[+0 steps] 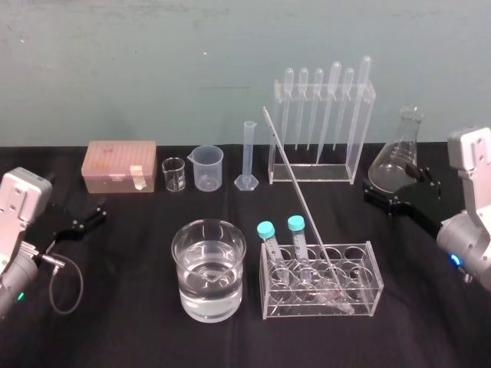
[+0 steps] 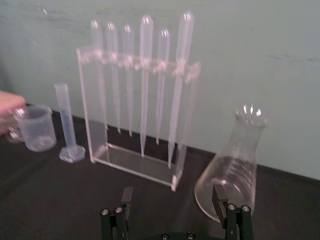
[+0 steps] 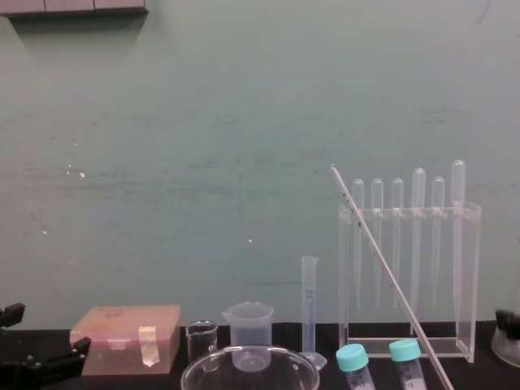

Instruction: Hold the thermometer with one hand and immerse one end into the beaker, then reinsert it into the test tube rack.

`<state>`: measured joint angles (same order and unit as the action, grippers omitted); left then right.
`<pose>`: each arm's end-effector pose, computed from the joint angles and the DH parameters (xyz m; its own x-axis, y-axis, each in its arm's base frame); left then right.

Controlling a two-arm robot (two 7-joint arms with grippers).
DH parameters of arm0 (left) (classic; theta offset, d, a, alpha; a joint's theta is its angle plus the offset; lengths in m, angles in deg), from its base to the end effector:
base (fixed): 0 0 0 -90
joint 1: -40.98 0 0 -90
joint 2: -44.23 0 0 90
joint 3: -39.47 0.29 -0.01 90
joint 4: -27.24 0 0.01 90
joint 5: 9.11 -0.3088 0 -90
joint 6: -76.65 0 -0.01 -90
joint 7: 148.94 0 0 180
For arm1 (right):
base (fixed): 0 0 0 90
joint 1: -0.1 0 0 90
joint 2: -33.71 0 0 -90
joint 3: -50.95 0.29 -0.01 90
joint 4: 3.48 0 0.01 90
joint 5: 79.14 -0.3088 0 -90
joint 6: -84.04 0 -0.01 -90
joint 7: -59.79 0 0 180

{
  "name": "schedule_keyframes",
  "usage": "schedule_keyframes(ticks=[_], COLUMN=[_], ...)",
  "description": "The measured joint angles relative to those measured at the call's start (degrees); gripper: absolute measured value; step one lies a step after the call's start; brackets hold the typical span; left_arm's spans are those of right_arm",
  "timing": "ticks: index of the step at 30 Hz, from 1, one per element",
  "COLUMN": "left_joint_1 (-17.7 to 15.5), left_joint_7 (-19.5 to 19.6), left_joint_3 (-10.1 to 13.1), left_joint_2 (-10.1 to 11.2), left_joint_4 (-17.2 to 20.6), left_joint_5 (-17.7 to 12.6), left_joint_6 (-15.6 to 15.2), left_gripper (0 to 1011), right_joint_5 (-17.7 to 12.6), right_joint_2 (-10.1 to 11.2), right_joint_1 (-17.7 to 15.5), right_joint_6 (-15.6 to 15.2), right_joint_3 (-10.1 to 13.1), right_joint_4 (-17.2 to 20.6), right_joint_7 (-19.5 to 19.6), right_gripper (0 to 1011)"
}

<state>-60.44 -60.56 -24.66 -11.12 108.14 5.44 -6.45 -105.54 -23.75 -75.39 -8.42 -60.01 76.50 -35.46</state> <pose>0.3580 0.0827 -0.3024 0.2925 0.8802 0.3737 -0.9552 0.2874 0.0707 0.3818 -0.0940 -0.2750 0.3042 -0.9420 0.1416 0.9471 0.2832 -0.1507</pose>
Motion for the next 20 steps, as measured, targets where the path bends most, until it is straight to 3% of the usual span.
schedule_keyframes(ticks=[20], left_joint_1=[0.0], left_joint_7=[0.0], left_joint_3=[0.0], left_joint_2=[0.0], left_joint_4=[0.0], left_joint_5=[0.0], left_joint_6=[0.0], left_gripper=[1008], right_joint_5=[-0.41], right_joint_2=[0.09], right_joint_1=[0.09], right_joint_6=[-0.01], right_joint_3=[0.04], right_joint_4=[0.17], right_joint_7=[-0.31], right_gripper=[1003])
